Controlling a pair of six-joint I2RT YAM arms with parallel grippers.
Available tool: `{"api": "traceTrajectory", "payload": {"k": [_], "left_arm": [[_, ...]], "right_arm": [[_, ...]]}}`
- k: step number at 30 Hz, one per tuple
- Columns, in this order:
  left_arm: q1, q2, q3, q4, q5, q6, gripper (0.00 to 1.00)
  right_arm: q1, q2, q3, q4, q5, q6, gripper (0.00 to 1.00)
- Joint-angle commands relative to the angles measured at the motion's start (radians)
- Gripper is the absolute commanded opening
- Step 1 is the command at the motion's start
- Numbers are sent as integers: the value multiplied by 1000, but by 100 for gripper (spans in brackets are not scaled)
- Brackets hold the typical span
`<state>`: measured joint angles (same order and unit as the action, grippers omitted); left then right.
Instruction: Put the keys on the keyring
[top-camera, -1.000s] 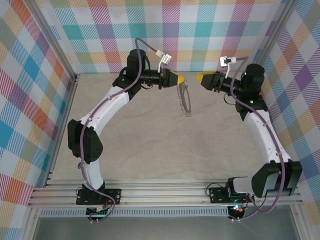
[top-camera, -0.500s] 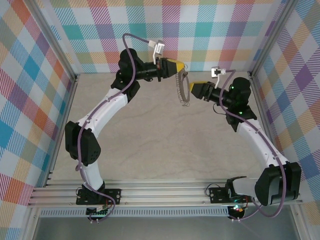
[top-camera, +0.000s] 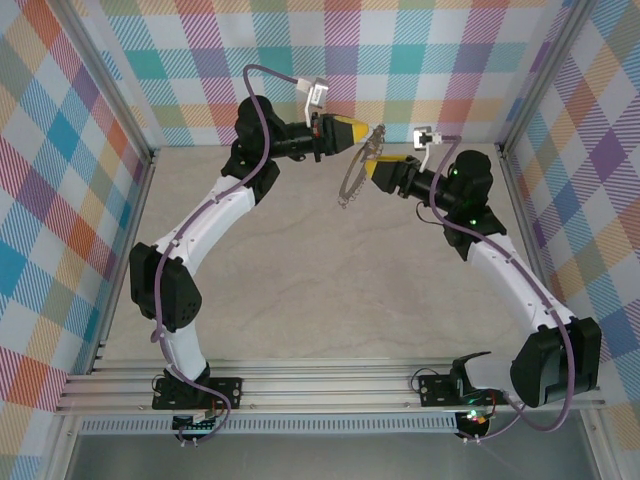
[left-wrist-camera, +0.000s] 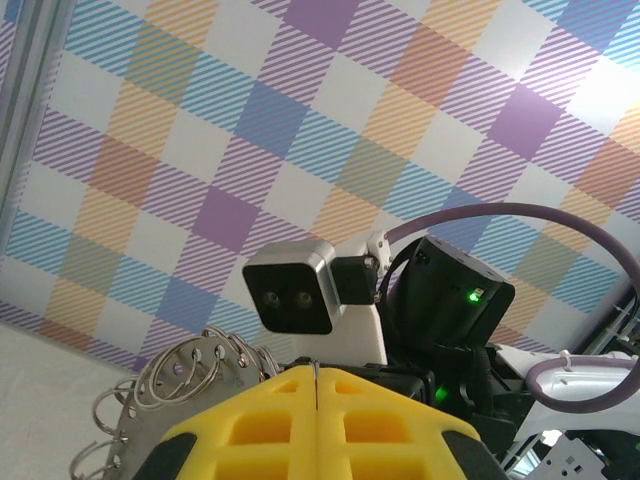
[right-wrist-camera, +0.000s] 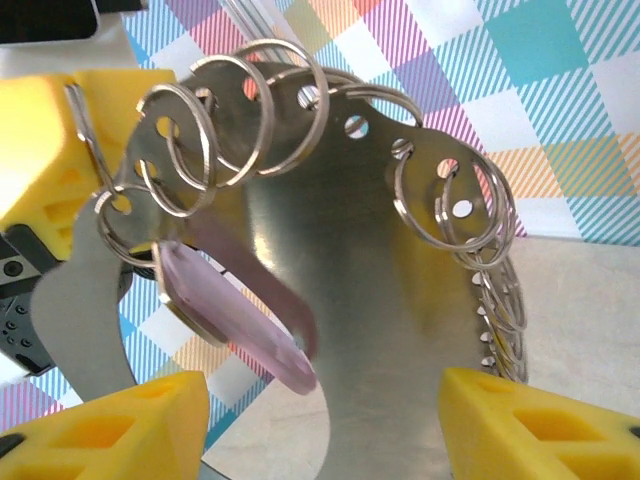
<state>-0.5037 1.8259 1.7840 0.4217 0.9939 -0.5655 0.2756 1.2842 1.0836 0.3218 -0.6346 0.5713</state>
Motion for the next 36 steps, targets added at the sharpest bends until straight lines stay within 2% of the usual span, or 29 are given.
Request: {"api": "traceTrajectory", "payload": {"k": [1,16,24,32,36], "left_arm": [[-16,-13,17,51,16,-12,0],[-21,-10,16,47,15,-10,0],[-22,-12,11,45,14,-4,0],[-20,-28,3,5,-11,45,0],[-21,-42,-3,-24,-14,83,0]], "right_arm": [[5,-1,35,53,10,-17,62],[27,34,92,60,18,-23,53],[37,30,86,45,11,-34,25],[36,-25,70,-57,32,-105,1],[33,-55,74,-126,58,-162,0]]}}
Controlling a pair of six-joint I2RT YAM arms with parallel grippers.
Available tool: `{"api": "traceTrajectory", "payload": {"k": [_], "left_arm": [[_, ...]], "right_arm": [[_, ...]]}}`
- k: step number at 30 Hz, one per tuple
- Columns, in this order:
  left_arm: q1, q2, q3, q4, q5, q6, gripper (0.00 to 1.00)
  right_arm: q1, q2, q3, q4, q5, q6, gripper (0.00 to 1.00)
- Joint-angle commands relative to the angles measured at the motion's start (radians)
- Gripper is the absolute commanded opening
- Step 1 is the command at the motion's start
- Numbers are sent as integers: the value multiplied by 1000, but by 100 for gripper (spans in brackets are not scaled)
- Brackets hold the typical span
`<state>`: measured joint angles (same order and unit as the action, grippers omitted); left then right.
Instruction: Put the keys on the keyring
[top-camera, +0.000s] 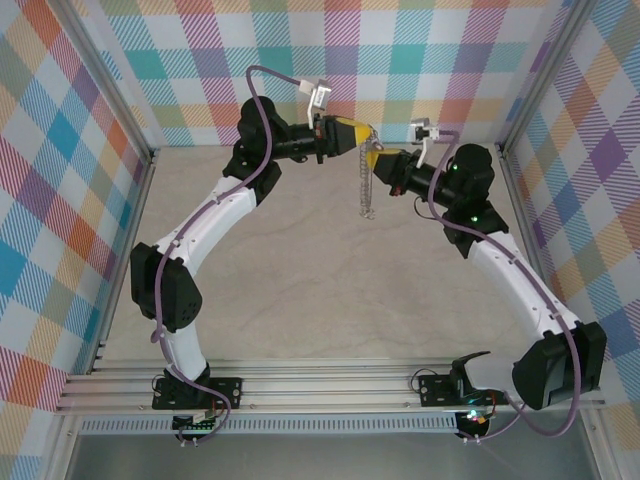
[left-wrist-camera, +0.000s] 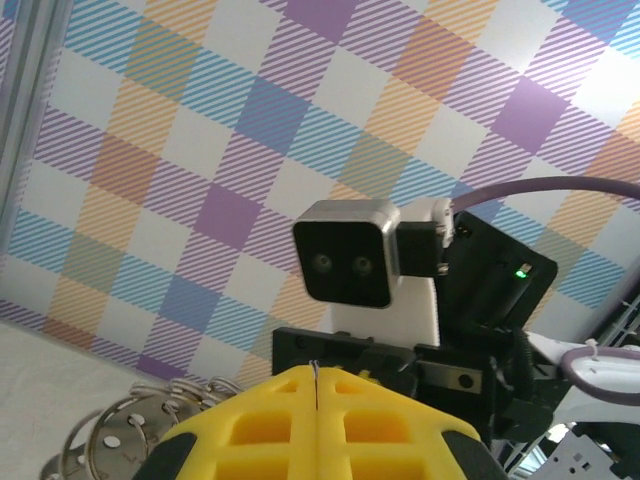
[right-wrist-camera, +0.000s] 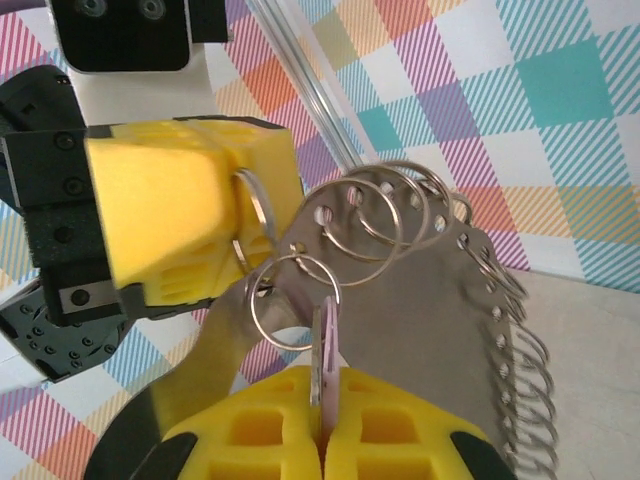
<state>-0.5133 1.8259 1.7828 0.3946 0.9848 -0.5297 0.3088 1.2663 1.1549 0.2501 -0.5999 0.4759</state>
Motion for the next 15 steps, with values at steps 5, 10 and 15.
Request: {"api": "traceTrajectory", "payload": {"k": [5,10,15], "left_arm": [[-11,-50,-3,-26,-7,77,0],[-11,-52,-3,-31,-2,80,0],[-11,-56,-1,-48,0,97,0]], "right_arm": [[-11,-54,15,-106,37,-102,0],[-26,-58,25,-130,35,-112,0],[-40,-55,37,-147,9,-120,0]]}}
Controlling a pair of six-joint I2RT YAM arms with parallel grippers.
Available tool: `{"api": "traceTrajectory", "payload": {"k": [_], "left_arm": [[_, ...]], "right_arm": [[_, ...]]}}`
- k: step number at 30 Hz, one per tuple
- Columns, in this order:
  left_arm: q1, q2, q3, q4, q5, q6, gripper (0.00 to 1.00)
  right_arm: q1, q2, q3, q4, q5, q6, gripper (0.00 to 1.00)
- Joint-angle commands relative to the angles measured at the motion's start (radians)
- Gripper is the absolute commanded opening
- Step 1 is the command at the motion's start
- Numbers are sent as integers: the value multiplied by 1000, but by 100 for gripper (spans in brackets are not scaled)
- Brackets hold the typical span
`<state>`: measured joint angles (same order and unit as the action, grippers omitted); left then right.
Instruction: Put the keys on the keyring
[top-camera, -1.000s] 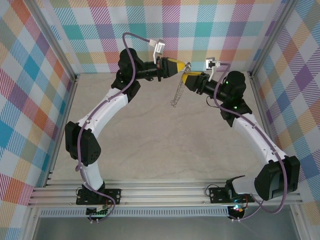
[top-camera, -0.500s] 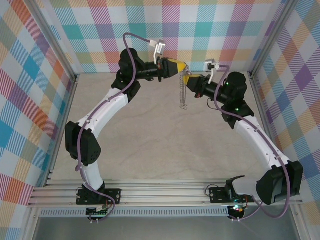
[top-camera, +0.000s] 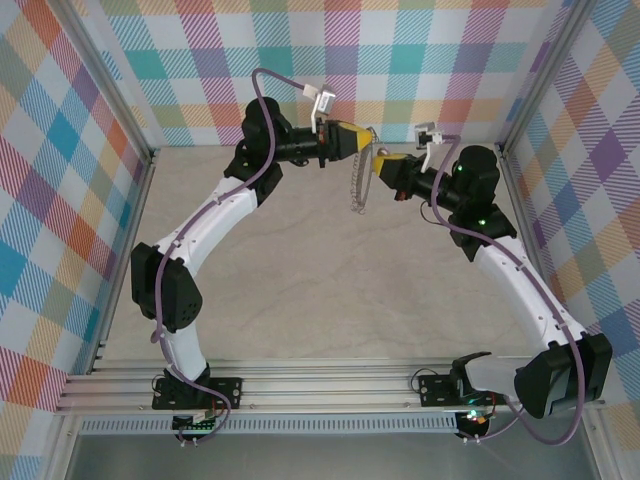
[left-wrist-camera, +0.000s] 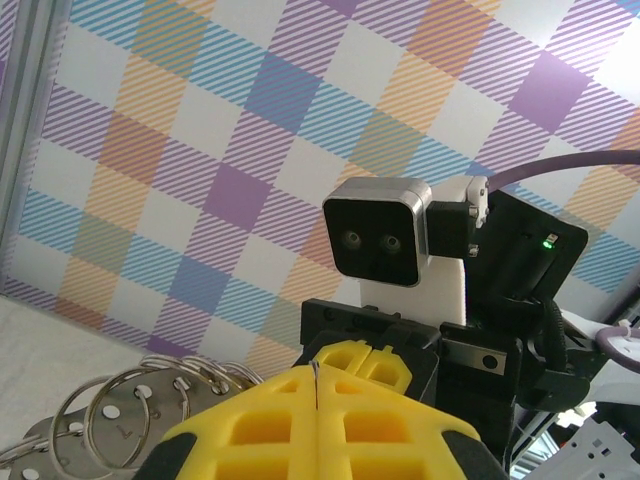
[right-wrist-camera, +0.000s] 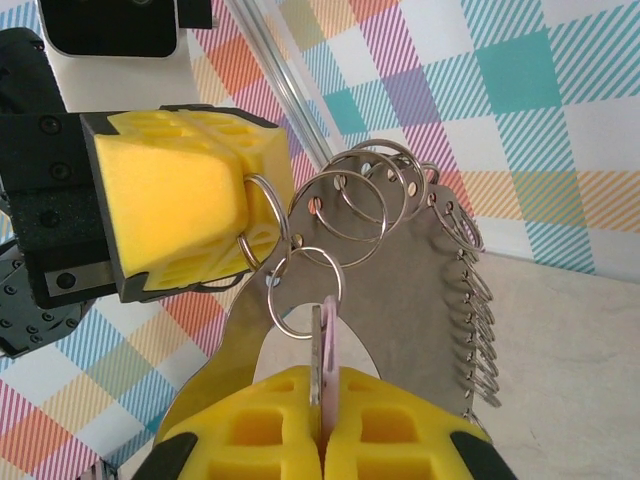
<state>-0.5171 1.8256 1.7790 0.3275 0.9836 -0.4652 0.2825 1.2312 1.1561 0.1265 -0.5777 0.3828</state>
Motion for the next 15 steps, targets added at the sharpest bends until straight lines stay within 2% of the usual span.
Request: {"api": "traceTrajectory", "payload": {"k": [1,6,15], "left_arm": [[-8,-56,2,16,0,35,0],[-8,-58,5,-2,8,51,0],[-12,-55,11,-23,24,65,0]], "right_arm": [[-15,-19,43,-29,-25,-29,0],[-15,7,91,-64,-105,-45,0],[-14,64,191,-149,-176,-80,0]]}}
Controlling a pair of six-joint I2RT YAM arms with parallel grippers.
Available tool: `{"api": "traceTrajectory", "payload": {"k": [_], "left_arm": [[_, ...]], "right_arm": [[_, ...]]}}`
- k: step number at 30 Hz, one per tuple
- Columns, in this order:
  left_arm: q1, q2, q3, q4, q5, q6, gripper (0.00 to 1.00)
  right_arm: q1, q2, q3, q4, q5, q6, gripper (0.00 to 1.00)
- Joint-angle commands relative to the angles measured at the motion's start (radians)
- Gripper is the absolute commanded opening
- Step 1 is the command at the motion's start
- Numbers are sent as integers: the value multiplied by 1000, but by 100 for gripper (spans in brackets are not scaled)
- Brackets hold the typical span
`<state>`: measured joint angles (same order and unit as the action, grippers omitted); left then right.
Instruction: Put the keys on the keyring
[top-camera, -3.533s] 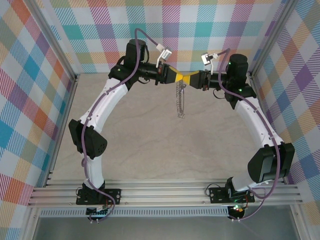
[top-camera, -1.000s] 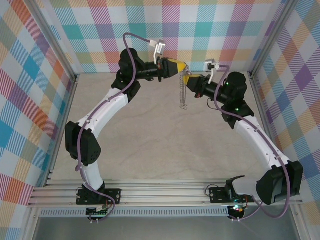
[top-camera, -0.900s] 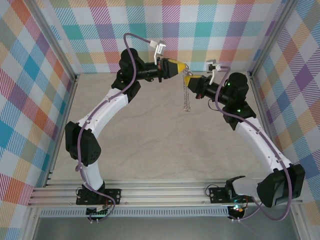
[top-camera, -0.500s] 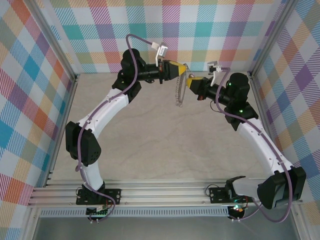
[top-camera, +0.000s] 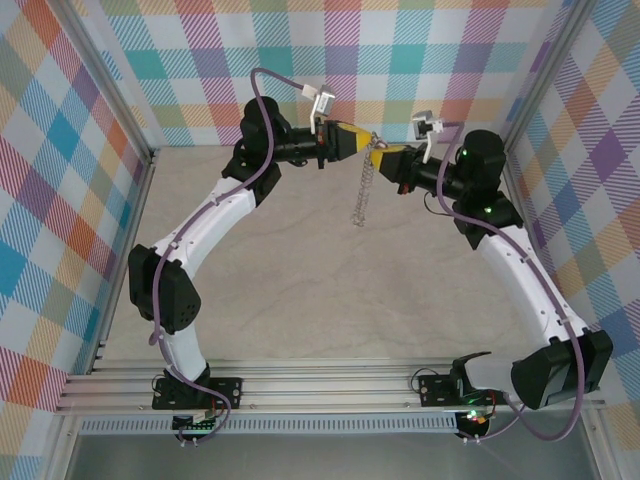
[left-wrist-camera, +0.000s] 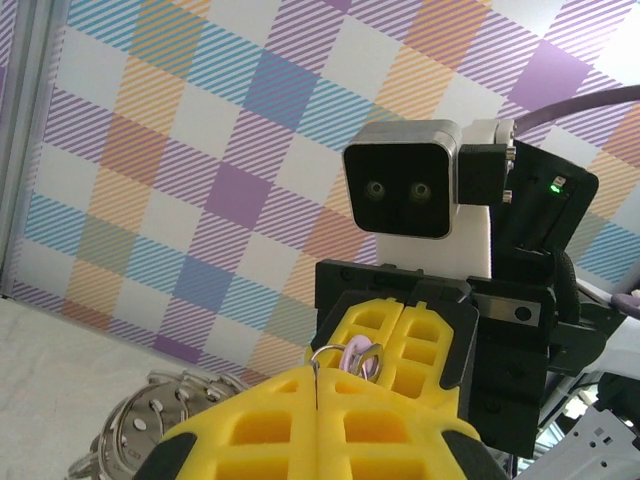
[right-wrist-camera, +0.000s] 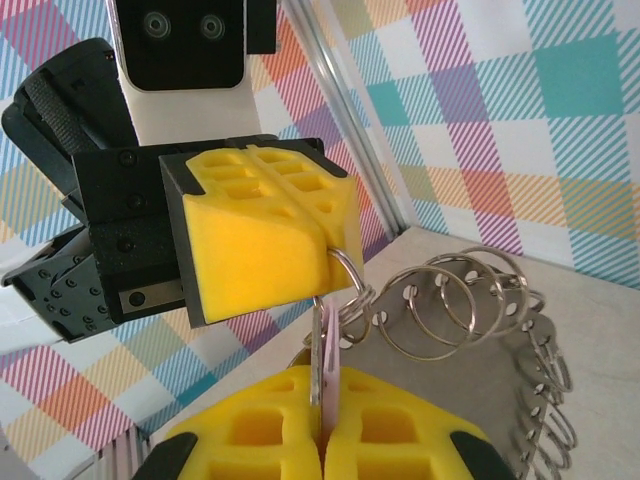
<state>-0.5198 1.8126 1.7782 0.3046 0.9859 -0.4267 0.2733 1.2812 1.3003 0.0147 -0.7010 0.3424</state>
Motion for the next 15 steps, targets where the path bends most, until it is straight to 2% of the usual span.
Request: {"api": "traceTrajectory", "payload": {"k": [1,7,15], "left_arm": [[-9,-41,14,-6,25,33,0],[-13,-43,20,-45,33,63,0],[-13,-47,18,-65,43,80,0]], "right_arm": [[-5,19,55,-49,-56,-47,0],[-9,24,93,-135,-42,-117,0],[-61,22,124,-169,-65,-128,0]]}}
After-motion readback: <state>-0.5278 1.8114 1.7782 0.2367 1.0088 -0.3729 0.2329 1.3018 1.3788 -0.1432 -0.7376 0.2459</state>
